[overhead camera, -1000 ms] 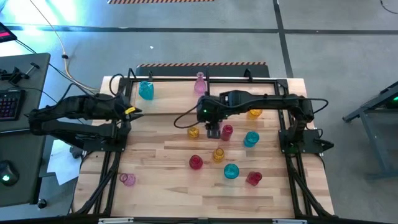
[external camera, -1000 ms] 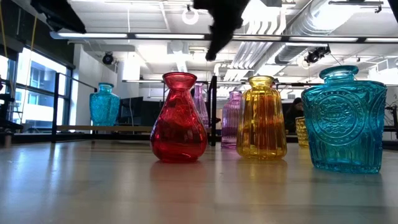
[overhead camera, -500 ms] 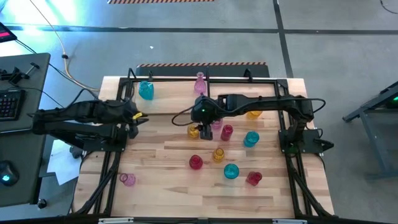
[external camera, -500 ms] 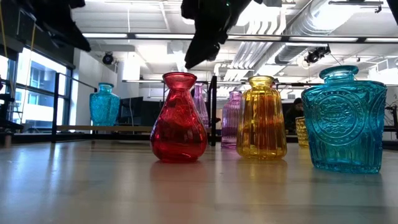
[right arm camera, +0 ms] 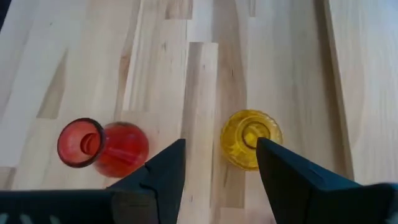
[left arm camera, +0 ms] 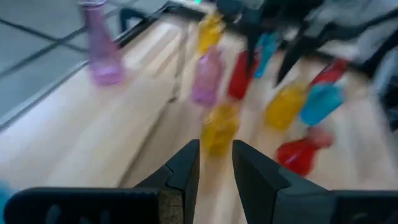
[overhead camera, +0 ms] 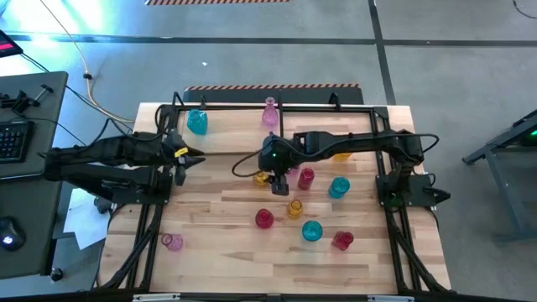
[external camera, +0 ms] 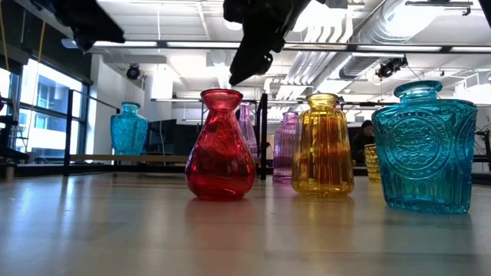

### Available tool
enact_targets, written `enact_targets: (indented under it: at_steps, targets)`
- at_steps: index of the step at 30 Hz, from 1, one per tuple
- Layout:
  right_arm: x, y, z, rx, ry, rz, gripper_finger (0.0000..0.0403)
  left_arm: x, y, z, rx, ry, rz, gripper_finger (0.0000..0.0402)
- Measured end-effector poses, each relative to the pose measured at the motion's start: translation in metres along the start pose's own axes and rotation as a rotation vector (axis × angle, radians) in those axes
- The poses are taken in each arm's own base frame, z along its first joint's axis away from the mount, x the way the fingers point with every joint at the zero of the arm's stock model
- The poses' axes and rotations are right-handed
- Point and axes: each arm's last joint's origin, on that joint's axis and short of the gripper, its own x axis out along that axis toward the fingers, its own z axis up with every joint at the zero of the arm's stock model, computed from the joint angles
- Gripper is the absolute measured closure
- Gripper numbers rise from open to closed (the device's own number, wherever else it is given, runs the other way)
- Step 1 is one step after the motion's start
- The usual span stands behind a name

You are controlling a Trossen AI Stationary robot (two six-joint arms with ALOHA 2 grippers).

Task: Sort vases onto shelf
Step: Put the middle left red vase on the shelf

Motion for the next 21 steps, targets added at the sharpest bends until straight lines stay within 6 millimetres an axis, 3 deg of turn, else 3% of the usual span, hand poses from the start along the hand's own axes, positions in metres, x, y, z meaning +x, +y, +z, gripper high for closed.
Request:
enact_targets:
  at_steps: [8, 14, 21]
  targets:
    - [0.002, 0.022, 0.0, 0.005, 0.018, -0.025, 0.0224, 0.031, -0.012, -0.009, 0.048, -0.169, -0.167, 0.0316]
    - [0.003, 0.041, -0.003, 0.135, 0.06, 0.191, 0.0224, 0.042, -0.015, -0.01, 0.142, -0.163, -0.162, 0.0316]
    - [0.003, 0.06, -0.002, 0.217, 0.069, 0.231, 0.0224, 0.049, -0.015, -0.013, 0.165, -0.119, -0.152, 0.0316]
